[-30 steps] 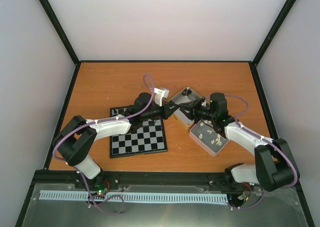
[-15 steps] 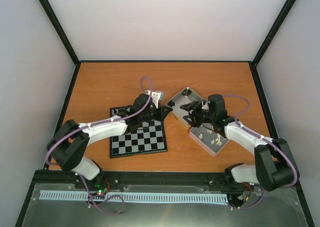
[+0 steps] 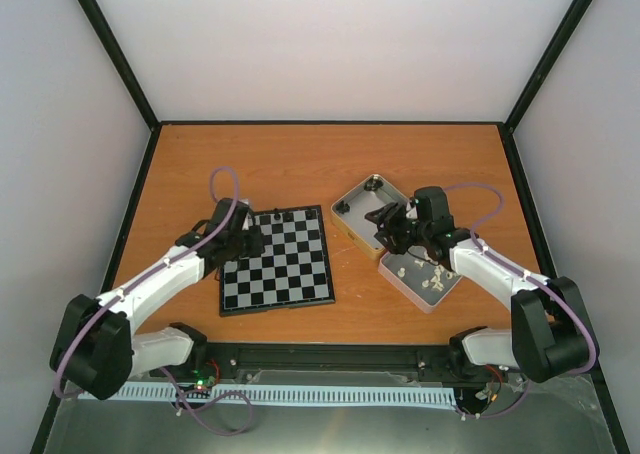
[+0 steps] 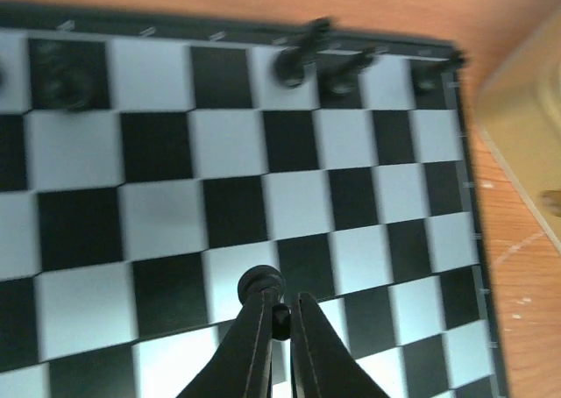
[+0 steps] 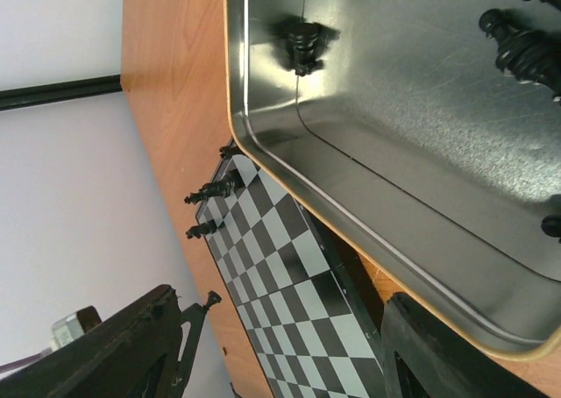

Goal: Set up the chess pieces on the board
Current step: Place the chess piece on the chessboard.

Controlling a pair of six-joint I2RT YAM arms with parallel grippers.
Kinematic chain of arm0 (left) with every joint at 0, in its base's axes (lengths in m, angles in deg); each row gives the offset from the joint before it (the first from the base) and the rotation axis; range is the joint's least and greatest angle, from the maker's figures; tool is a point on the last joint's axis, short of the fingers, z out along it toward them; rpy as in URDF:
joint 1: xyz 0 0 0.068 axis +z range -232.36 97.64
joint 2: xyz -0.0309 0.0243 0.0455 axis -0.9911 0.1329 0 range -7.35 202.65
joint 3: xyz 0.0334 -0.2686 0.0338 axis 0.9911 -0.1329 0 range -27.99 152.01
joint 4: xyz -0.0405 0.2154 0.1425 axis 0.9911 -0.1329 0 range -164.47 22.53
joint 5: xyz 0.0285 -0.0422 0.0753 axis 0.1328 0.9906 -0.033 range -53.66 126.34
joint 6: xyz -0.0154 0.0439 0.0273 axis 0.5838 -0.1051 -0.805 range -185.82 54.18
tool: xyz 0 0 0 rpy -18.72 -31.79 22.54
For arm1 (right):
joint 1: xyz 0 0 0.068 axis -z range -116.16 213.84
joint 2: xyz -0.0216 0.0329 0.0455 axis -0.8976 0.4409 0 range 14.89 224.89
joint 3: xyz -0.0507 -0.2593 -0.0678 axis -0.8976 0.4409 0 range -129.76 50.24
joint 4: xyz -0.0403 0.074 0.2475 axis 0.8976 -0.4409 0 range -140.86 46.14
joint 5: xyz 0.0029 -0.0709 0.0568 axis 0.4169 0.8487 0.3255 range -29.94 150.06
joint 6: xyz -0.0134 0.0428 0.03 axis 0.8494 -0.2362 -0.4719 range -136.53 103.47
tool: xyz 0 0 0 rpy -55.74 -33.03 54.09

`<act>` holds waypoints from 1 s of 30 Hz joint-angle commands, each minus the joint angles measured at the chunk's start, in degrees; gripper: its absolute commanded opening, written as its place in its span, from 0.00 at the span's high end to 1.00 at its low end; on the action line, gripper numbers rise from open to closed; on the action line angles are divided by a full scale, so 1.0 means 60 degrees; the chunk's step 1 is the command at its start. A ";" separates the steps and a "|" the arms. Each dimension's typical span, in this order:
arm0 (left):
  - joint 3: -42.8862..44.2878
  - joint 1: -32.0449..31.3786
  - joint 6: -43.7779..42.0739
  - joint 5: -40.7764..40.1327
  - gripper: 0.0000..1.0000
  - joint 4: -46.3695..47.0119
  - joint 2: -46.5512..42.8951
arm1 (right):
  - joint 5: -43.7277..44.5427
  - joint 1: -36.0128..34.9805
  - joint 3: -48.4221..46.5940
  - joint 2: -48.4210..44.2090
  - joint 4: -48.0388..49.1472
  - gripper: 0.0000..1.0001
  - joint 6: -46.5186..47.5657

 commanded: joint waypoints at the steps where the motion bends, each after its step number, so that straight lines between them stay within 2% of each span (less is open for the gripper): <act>1: -0.0251 0.1253 0.0121 0.0140 0.98 -0.1186 -0.0194 | 0.0353 0.0074 -0.0197 -0.0212 -0.0290 0.37 0.0253; 6: -0.0275 0.2839 0.0058 0.0558 0.98 -0.1030 0.0051 | 0.0324 0.0072 -0.0209 -0.0229 -0.0293 0.37 0.0265; 11: -0.0018 0.3615 0.0079 0.0639 0.98 -0.0637 0.0580 | 0.0326 0.0072 -0.0225 -0.0251 -0.0302 0.37 0.0267; 21: 0.0773 0.3812 -0.0099 0.0512 0.98 -0.0228 0.1653 | 0.0366 0.0072 -0.0152 -0.0359 -0.0334 0.37 0.0283; 30: 0.0834 0.3824 -0.0161 0.0490 0.95 0.0004 0.2100 | 0.0375 0.0080 -0.0152 -0.0376 -0.0341 0.37 0.0310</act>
